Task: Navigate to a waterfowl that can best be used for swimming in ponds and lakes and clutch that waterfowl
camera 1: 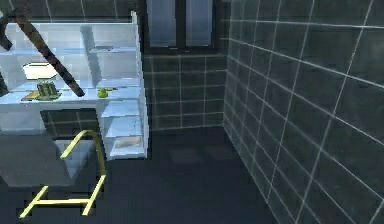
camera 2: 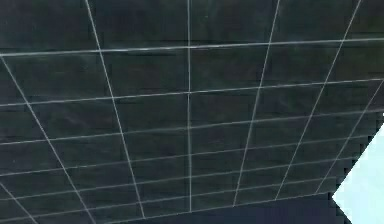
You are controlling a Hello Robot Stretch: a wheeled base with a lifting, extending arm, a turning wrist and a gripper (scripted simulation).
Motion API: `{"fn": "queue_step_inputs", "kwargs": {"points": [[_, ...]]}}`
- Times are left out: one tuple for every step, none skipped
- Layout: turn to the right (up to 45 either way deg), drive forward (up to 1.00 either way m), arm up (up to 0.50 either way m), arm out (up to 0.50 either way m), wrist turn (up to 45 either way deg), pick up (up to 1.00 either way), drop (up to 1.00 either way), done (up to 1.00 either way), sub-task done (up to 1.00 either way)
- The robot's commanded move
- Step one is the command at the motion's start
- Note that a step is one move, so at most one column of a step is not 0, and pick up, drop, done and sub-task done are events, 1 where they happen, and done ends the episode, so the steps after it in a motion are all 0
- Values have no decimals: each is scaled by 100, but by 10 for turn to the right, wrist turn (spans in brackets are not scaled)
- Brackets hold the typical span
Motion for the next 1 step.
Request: {"fn": "queue_step_inputs", "kwargs": {"points": [[0,100,0,0,0,0,0,0,0]]}}
